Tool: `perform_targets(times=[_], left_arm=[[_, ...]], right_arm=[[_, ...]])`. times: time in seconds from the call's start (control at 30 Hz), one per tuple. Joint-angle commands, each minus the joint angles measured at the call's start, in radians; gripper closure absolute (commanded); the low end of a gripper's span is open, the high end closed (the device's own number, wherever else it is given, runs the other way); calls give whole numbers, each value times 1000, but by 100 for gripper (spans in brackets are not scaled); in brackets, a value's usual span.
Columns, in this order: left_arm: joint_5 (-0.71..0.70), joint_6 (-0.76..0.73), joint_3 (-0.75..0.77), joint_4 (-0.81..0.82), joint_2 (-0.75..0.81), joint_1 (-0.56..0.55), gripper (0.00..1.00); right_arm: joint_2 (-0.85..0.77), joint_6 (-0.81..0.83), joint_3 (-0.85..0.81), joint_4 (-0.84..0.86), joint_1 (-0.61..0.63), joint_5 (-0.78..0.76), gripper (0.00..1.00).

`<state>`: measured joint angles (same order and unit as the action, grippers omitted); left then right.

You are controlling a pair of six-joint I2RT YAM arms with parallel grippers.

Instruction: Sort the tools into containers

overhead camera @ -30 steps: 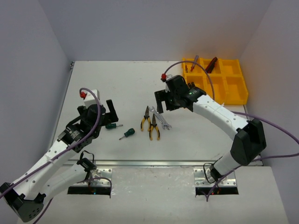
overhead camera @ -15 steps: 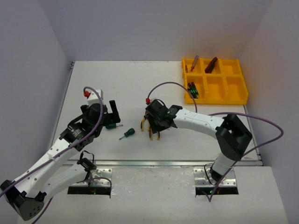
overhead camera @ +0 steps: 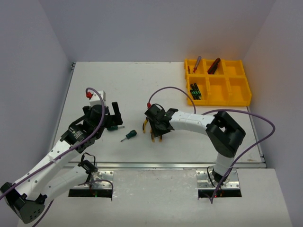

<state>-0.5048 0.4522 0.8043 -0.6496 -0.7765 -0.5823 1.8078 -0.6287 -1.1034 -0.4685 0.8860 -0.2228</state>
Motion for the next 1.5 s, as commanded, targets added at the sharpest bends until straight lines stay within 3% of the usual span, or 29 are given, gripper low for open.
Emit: perform_targets(times=[0.0,0.33,0.43,0.47,1.17,1.37,1.47], left_arm=[[6,-12,18,45,5,-2,0],[18,-15,16,48,-1,-2,0],[21,-18,17,50,-3,-2,0],[23,-19,16,51,-3,-2,0],[32,-23,17,54,-6,-1,0],[37,-25,16,56,-3,-1,0],[45,-29,15,59,0,-2,0]], right_arm=[[13,-9,-24,16,2,-61,61],[136,6,-30,46,-33,3,74],[141,3,-7,58,-36,17,96],[128,0,4,63,-36,18,100],[-213,83,83,138,-85,-68,100],[-317,149,64,107,-319,-67,100],[-330,201,0,71,-510,-53,100]])
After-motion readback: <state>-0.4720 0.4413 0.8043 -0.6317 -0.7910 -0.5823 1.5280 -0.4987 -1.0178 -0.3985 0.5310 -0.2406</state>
